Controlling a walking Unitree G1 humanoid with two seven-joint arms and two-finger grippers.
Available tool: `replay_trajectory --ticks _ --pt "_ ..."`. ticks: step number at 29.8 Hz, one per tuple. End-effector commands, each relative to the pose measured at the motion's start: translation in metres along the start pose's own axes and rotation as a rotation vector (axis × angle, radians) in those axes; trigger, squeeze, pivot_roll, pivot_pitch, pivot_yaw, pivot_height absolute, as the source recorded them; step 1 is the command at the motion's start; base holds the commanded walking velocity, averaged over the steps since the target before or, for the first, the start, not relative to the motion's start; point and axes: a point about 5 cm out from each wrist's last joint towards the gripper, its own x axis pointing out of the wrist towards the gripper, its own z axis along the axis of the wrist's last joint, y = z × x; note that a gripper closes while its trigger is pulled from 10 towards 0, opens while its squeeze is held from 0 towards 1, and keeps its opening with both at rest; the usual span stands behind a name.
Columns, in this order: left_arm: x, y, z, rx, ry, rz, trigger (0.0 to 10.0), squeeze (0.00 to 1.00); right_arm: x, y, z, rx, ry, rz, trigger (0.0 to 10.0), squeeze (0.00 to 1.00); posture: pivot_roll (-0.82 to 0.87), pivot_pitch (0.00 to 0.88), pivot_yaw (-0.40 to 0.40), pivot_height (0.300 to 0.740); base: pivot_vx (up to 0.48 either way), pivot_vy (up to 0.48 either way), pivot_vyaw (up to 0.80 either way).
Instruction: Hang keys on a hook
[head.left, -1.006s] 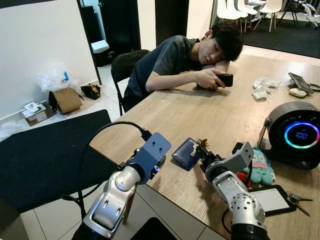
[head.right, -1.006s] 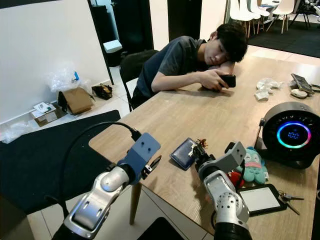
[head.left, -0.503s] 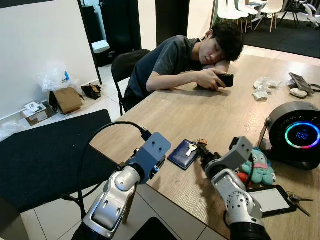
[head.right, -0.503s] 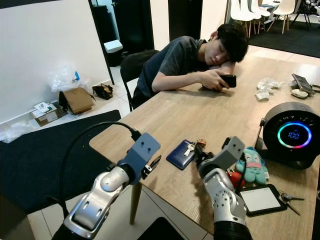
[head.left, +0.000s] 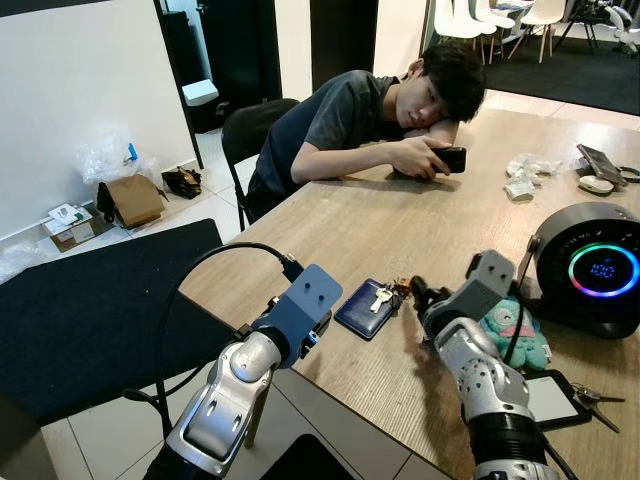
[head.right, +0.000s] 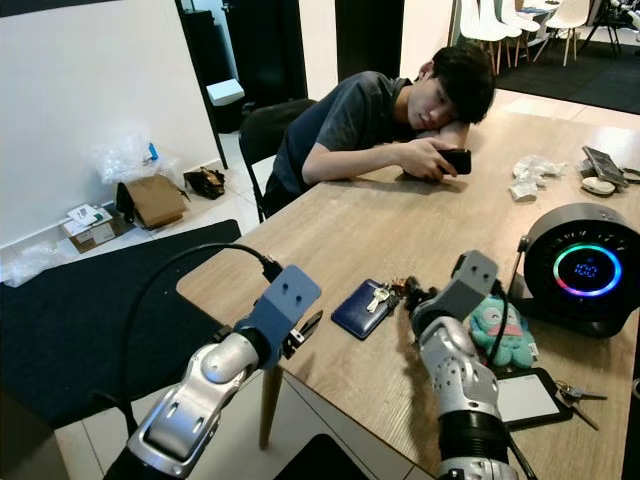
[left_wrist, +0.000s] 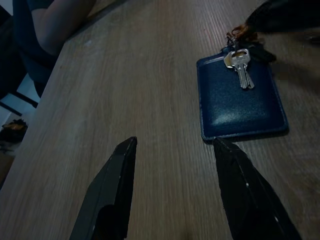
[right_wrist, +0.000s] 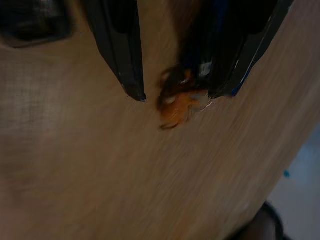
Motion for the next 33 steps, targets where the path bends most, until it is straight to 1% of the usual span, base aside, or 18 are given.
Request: replay_trajectory --ticks 1,2,6,7,9,16,17,18,19,21,22,23,24,27,30,31,32,33 --pt "-0.001 -0.002 -0.006 0.0 0.026 -0.001 10.0 0.0 0.002 0.011 -0.019 -0.064 0.078 0.045 10.0 0.0 0.08 0.159 0.06 0.74 0.0 0.0 0.0" --pt "-0.001 -0.002 -0.006 0.0 0.026 -0.001 10.0 0.0 0.002 0.011 -0.019 -0.064 0.078 0.045 10.0 0.0 0.08 0.159 0.06 0.74 0.0 0.0 0.0" --pt "-0.001 -0.001 -0.006 -0.001 0.028 0.003 10.0 0.0 0.001 0.021 -0.031 -0.119 0.106 0.081 10.0 0.0 0.08 0.158 0.058 0.74 0.0 0.0 0.0" --pt "-0.002 -0.002 -0.006 -0.002 0.029 0.004 10.0 0.0 -0.002 0.025 -0.04 -0.132 0.126 0.096 10.0 0.0 0.08 0.159 0.055 0.74 0.0 0.0 0.0" --pt "-0.002 -0.002 -0.006 -0.003 0.029 0.005 10.0 0.0 -0.006 0.028 -0.046 -0.132 0.138 0.102 10.0 0.0 0.08 0.159 0.055 0.74 0.0 0.0 0.0" --pt "0.0 -0.003 -0.005 -0.007 0.025 0.0 10.0 0.0 -0.014 0.023 -0.058 -0.131 0.159 0.088 10.0 0.0 0.06 0.16 0.059 0.74 0.0 0.0 0.0" --pt "0.001 -0.003 -0.005 -0.007 0.023 -0.004 10.0 0.0 -0.015 0.02 -0.06 -0.13 0.164 0.08 7.6 0.0 0.06 0.16 0.062 0.74 0.0 0.0 0.0" --pt "0.001 -0.003 -0.005 -0.007 0.023 -0.004 10.0 0.0 -0.015 0.02 -0.06 -0.13 0.164 0.08 7.6 0.0 0.06 0.16 0.062 0.74 0.0 0.0 0.0" --pt "0.001 -0.004 -0.004 -0.007 0.021 -0.007 10.0 0.0 -0.016 0.018 -0.061 -0.131 0.165 0.077 5.5 0.0 0.06 0.16 0.062 0.74 0.0 0.0 0.0" --pt "0.001 -0.004 -0.004 -0.006 0.021 -0.008 10.0 0.0 -0.016 0.018 -0.061 -0.132 0.164 0.077 5.5 0.0 0.06 0.16 0.062 0.74 0.0 0.0 0.0" --pt "0.002 -0.003 -0.004 -0.006 0.021 -0.008 10.0 0.0 -0.016 0.017 -0.061 -0.135 0.162 0.073 4.7 0.0 0.05 0.16 0.065 0.74 0.0 0.0 0.0" --pt "0.002 -0.003 -0.004 -0.006 0.021 -0.008 10.0 0.0 -0.016 0.017 -0.061 -0.135 0.162 0.073 4.7 0.0 0.05 0.16 0.065 0.74 0.0 0.0 0.0" --pt "0.002 -0.003 -0.004 -0.006 0.02 -0.009 10.0 0.0 -0.016 0.017 -0.06 -0.135 0.159 0.07 3.6 0.0 0.06 0.159 0.066 0.74 0.0 0.0 0.0" --pt "0.002 -0.003 -0.004 -0.005 0.019 -0.01 10.0 0.0 -0.016 0.016 -0.059 -0.135 0.156 0.066 3.6 0.0 0.06 0.159 0.066 0.74 0.0 0.0 0.0" --pt "0.002 -0.003 -0.004 -0.005 0.02 -0.009 10.0 0.0 -0.016 0.016 -0.059 -0.135 0.154 0.065 3.7 0.0 0.06 0.156 0.063 0.74 0.0 0.0 0.0" --pt "0.002 -0.003 -0.004 -0.005 0.021 -0.008 10.0 0.0 -0.016 0.017 -0.058 -0.135 0.147 0.068 4.7 0.0 0.06 0.155 0.062 0.74 0.0 0.0 0.0" --pt "0.002 -0.003 -0.004 -0.006 0.021 -0.008 10.0 0.0 -0.016 0.017 -0.057 -0.135 0.142 0.07 4.7 0.0 0.06 0.155 0.062 0.74 0.0 0.0 0.0" --pt "0.002 -0.003 -0.004 -0.005 0.021 -0.007 10.0 0.0 -0.015 0.018 -0.056 -0.137 0.135 0.072 10.0 0.0 0.06 0.156 0.061 0.74 0.0 0.0 0.0"
